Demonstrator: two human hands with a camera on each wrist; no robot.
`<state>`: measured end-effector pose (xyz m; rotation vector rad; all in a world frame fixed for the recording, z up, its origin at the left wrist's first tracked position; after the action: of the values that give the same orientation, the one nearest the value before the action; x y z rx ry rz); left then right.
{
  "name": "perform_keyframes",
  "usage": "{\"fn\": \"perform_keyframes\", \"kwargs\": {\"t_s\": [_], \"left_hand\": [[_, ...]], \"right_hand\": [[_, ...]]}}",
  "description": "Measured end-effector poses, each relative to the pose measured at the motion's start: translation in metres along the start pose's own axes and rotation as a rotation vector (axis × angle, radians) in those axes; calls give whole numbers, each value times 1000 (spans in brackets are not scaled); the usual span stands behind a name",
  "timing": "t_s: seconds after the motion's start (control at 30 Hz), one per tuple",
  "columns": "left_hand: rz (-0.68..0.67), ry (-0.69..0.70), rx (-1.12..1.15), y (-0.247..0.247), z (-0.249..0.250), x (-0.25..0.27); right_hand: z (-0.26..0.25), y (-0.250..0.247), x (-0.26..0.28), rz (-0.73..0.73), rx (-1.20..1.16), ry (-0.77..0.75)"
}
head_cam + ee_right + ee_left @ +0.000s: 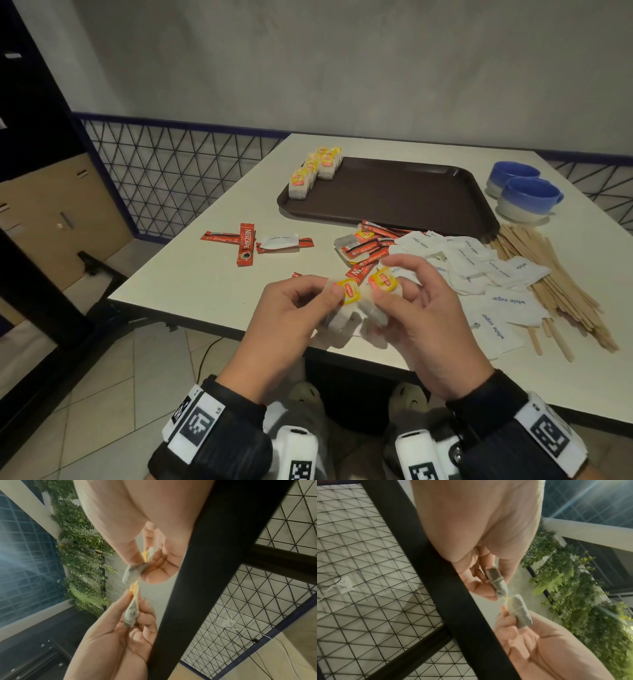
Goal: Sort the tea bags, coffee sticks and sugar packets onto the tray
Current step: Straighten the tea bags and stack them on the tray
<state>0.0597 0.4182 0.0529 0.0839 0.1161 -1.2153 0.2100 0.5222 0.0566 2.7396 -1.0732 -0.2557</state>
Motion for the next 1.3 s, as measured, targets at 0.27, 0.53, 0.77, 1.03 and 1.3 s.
{"fn": "perform_keyframes", "kwargs": {"t_s": [0.27,0.53,0.77,1.03,1.3], "left_hand": [[16,-37,65,-3,0,-1],[-52,-22,36,-1,4,1],[44,11,33,1,4,2],[10,-36,17,4,7,1],[7,-5,-39,7,11,4]], "right_hand": [[5,1,-1,54,166,-32],[3,3,4,7,309,-97],[2,4,4,15,333,-55],[2,5,4,24,340,-19],[2,5,3,18,370,-20]]}}
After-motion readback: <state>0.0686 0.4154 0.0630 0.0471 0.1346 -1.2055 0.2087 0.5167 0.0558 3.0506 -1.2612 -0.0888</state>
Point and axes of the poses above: each hand's wrist, its own x-axis away from the middle knuckle, its own y-axis out of the palm, z = x × y, the point moved 1 cm from there along -x, towards the middle knuckle, and after that the axes turned 10 degrees about -z, right-handed, at the moved point
